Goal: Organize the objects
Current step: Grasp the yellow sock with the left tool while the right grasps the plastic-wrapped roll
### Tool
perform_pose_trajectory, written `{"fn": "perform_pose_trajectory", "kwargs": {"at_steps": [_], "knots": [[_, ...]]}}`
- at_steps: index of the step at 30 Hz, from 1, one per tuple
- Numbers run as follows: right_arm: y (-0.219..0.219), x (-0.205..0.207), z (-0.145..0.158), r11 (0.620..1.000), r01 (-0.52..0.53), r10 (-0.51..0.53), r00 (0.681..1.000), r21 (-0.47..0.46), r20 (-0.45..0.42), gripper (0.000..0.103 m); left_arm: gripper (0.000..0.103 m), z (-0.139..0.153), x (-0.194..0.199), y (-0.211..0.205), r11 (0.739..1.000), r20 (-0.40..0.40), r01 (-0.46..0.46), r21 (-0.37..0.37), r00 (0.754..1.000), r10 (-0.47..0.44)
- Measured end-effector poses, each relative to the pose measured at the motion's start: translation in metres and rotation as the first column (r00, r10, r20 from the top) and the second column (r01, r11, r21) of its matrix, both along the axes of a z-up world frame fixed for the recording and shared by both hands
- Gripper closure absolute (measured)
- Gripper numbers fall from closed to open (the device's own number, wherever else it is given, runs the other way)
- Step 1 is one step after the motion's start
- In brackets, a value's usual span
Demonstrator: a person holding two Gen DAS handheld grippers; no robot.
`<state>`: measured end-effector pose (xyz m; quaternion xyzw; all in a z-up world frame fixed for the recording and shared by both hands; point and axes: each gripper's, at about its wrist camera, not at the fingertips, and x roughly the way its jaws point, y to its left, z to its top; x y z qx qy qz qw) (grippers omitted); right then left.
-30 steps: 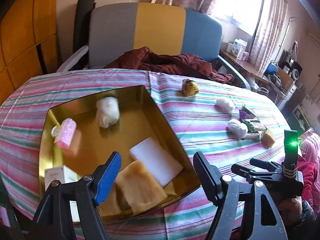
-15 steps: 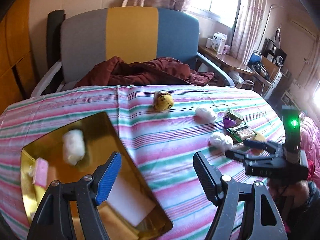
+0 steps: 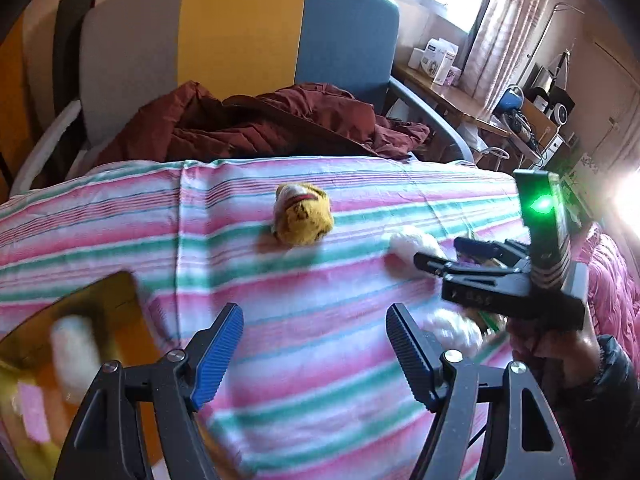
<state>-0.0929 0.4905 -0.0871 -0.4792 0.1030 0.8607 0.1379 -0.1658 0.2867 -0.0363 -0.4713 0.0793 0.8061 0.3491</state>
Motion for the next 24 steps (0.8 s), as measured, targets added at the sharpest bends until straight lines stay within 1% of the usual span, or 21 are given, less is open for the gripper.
{"fn": "perform_pose_trajectory", "kwargs": {"at_steps": [1,3,4,5,8,10,13,15,16,18,19,20,21,24], "knots": [[0.003,-0.006,-0.004,1.000,-0.004,0.004,1.000,0.002,0.013,0.034,0.028,-0.002,-0.005,0.006,1.000,0.003,0.000,-0.003,1.000,0.000],[0.009,-0.016,-0.014,1.000,-0.016,0.016,0.999,-0.001,0.039,0.044,0.028,-0.007,-0.017,0.019,1.000,0.012,0.005,0.000,1.000,-0.005],[0.011,-0.019,-0.017,1.000,-0.023,0.023,0.999,-0.006,0.049,0.058,0.028,-0.009,-0.022,0.025,1.000,0.011,0.005,-0.004,1.000,-0.005],[0.013,-0.022,-0.020,1.000,-0.027,0.028,0.998,-0.011,0.055,0.066,0.028,-0.013,-0.030,0.034,1.000,0.003,0.006,-0.015,1.000,-0.006],[0.014,-0.019,-0.020,0.998,-0.045,0.046,0.998,-0.032,0.032,0.067,0.027,-0.021,-0.048,0.054,0.999,-0.014,0.005,-0.039,1.000,-0.006],[0.010,-0.015,-0.018,0.998,-0.061,0.061,0.998,-0.029,0.020,0.067,0.027,-0.031,-0.061,0.067,0.998,-0.004,0.011,-0.060,1.000,-0.011],[0.009,-0.010,-0.017,0.997,-0.067,0.067,0.998,-0.041,0.005,0.067,0.027,-0.048,-0.078,0.082,0.996,0.035,0.002,-0.092,0.999,0.001],[0.007,-0.007,-0.016,0.996,-0.075,0.075,0.997,-0.049,-0.008,0.067,0.028,-0.060,-0.089,0.091,0.994,0.036,-0.011,-0.110,0.999,0.015],[0.007,-0.007,-0.015,0.996,-0.078,0.078,0.997,-0.050,-0.012,0.067,0.038,-0.067,-0.094,0.096,0.991,0.049,-0.011,-0.130,0.999,0.017],[0.006,-0.005,-0.014,0.995,-0.081,0.080,0.997,-0.051,-0.018,0.067,0.053,-0.084,-0.102,0.101,0.987,0.113,-0.009,-0.159,0.993,0.027],[0.005,-0.004,-0.014,0.995,-0.081,0.080,0.997,-0.054,-0.021,0.067,0.058,-0.082,-0.101,0.099,0.989,0.092,-0.013,-0.148,0.995,0.027],[0.004,-0.003,-0.014,0.995,-0.081,0.080,0.997,-0.053,-0.024,0.067,0.061,-0.080,-0.097,0.098,0.990,0.082,-0.003,-0.140,0.996,0.015],[0.003,-0.001,-0.012,0.995,-0.081,0.080,0.996,-0.051,-0.029,0.067,0.062,-0.075,-0.091,0.094,0.993,0.081,0.005,-0.117,0.997,0.005],[-0.002,0.003,-0.007,0.995,-0.088,0.085,0.995,-0.053,-0.045,0.067,0.062,-0.056,-0.071,0.080,0.998,0.051,0.008,-0.070,0.999,-0.004]]}}
